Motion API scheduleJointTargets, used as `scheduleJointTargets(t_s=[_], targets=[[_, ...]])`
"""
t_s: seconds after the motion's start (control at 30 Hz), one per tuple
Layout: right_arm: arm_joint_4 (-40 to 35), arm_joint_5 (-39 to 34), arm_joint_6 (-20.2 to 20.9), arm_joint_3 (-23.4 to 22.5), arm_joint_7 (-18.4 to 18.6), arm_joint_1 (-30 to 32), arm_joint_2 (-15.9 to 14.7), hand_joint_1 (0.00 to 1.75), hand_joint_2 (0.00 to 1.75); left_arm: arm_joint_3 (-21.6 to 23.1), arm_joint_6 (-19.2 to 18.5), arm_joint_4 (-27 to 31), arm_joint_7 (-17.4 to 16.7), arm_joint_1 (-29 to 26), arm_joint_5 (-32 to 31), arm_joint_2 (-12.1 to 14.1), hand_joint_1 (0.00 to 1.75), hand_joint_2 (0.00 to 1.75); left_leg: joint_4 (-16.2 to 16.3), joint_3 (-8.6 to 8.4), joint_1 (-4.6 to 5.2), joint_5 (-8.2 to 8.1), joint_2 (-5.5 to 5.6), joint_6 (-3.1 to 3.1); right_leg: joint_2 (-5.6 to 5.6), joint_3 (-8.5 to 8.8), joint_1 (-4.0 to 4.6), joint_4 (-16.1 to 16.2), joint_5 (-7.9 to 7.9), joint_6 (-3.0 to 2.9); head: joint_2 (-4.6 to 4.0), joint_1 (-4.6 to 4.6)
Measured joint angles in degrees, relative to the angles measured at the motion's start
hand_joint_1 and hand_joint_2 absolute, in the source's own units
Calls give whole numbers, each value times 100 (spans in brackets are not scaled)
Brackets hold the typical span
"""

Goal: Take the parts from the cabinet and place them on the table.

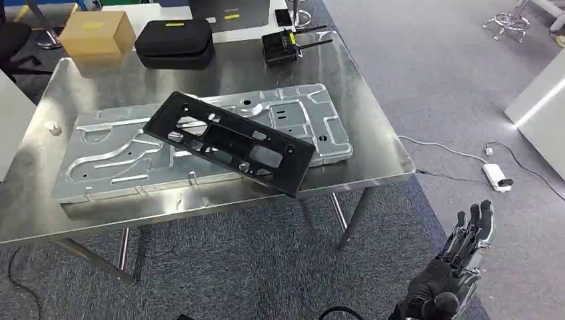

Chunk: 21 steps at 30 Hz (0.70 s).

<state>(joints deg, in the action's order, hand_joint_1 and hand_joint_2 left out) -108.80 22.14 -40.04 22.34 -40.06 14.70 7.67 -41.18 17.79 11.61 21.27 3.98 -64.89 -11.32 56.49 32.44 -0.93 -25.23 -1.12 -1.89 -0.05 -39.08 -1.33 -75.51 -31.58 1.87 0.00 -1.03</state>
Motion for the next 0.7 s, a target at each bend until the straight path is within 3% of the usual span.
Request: scheduleJointTargets(t_s=[0.03,0.07,0.1,0.13,0.2,0.23,0.27,0.3,0.33,0.4,0.43,0.47,0.5,0.57,0.6,0.63,0.67,0.7], targets=[[-4,-2,0,0,2,0,-4,0,0,-2,0,0,0,0,0,0,0,0,41,102,-13,40,-1,24,-2,263,-20,279,209,11,0,0],[-9,-2,0,0,0,-1,-5,0,0,-7,0,0,0,3,0,0,0,0,94,199,-28,80,2,57,-1,668,-41,793,321,21,0,0],[-17,-2,2,0,0,-5,-5,0,0,-9,2,0,0,15,0,2,0,0,155,251,-27,110,7,95,5,1051,-60,1321,190,26,0,0],[-31,-9,2,0,0,-12,-7,0,0,-18,6,2,4,14,2,2,0,0,198,306,-11,137,20,134,16,1301,-9,1742,-32,1,0,-2],[-50,-15,2,-7,0,6,-9,0,0,-31,11,2,9,15,9,4,0,0,185,305,-10,226,28,227,29,1205,19,1752,-15,-80,0,-7],[-50,-18,2,-9,0,14,-11,0,0,-42,11,2,9,17,9,2,0,0,150,308,-27,290,28,270,29,1173,57,1729,22,-138,0,4],[-50,-30,2,-9,0,24,-11,0,0,-59,11,0,9,-9,9,4,0,0,133,351,-40,336,33,315,22,1126,22,1762,107,-220,0,-9],[-50,-41,2,-9,0,20,-11,0,0,-75,11,0,9,-2,9,4,0,0,223,394,-55,166,55,335,-20,1046,11,1777,183,-285,0,4],[-50,-57,4,-9,0,34,-11,0,0,-79,11,0,6,-8,9,4,0,0,432,483,-55,-215,58,343,-18,952,18,1777,257,-353,0,7],[-46,-57,13,-11,0,58,-11,0,0,-83,11,0,7,-13,9,4,0,0,1165,662,-48,-929,61,353,-22,771,47,1775,397,-393,0,13],[-41,-59,13,-11,0,74,-11,0,0,-85,11,0,2,-11,9,4,0,0,1630,726,-45,-1138,62,355,-26,653,72,1766,484,-403,0,13],[-33,-59,11,-11,0,85,-11,0,0,-85,13,0,-2,-12,9,4,0,0,1880,715,-42,-1108,62,349,-25,572,93,1746,561,-407,0,15],[-20,-59,11,-15,0,99,-11,0,0,-88,17,0,-9,-13,9,4,0,0,1920,604,-35,-902,62,330,-26,454,111,1722,631,-404,0,15],[-2,-59,11,-20,0,127,-11,0,0,-88,33,0,-15,-10,9,4,0,0,1426,114,-10,-462,65,260,-26,255,138,1664,737,-391,0,15],[2,-59,11,-24,0,142,-11,0,0,-90,46,0,-17,0,15,4,0,0,885,-306,29,-442,70,190,-23,187,142,1634,795,-383,0,15],[2,-59,11,-26,0,150,-11,0,0,-92,55,4,-18,11,17,28,0,0,313,-746,63,-637,73,115,-24,147,160,1603,841,-354,0,17],[2,-59,11,-33,0,150,-11,0,0,-92,61,4,-15,21,17,28,0,0,-117,-938,73,-753,67,97,-29,126,166,1591,884,-327,0,13],[11,-59,11,-35,0,159,-11,0,0,-92,61,4,-15,27,24,28,0,0,-100,-899,95,-749,74,95,-50,124,155,1614,963,-292,0,11]])
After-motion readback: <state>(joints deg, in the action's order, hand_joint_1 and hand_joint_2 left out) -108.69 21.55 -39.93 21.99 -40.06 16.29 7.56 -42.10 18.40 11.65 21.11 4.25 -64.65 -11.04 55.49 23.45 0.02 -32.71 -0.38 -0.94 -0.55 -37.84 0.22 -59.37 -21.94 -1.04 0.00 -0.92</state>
